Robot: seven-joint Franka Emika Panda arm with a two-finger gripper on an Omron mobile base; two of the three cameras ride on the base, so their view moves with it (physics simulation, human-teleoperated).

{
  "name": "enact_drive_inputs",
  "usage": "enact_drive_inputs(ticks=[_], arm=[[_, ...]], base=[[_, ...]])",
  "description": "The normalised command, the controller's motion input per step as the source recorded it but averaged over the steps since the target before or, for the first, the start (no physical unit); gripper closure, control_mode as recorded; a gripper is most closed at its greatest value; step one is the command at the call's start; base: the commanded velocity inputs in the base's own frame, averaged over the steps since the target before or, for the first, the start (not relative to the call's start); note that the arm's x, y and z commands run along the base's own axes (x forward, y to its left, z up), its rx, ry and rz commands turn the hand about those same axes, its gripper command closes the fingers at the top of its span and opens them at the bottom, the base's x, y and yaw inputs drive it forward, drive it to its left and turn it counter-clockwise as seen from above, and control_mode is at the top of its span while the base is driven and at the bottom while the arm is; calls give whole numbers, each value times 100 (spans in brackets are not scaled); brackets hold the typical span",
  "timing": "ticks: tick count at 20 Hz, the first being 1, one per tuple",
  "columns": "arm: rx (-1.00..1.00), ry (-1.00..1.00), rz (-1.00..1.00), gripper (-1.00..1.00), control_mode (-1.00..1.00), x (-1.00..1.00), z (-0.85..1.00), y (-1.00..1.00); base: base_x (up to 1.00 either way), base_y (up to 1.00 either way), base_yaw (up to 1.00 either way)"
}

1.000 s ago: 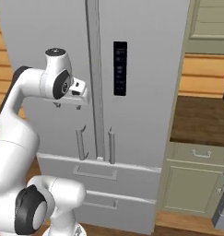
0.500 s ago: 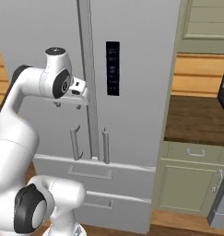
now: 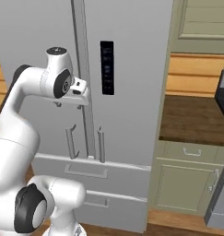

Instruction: Take the strawberry from the fridge and place it on top of the pancake, located on the dining counter.

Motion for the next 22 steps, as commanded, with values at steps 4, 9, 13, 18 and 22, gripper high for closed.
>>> enact_drive_inputs(ticks=[4,9,13,18,22], arm=[[0,0,0,-100,100,0,0,0],[0,0,0,-100,-100,0,0,0],[1,-1,0,-100,-100,4,-26,-36],[3,-1,0,-100,-100,34,-66,-45],[1,-1,0,-100,-100,21,-64,-64]], base=[[-100,-47,-7],[-54,-36,-7],[0,0,0],[0,0,0],[0,0,0]])
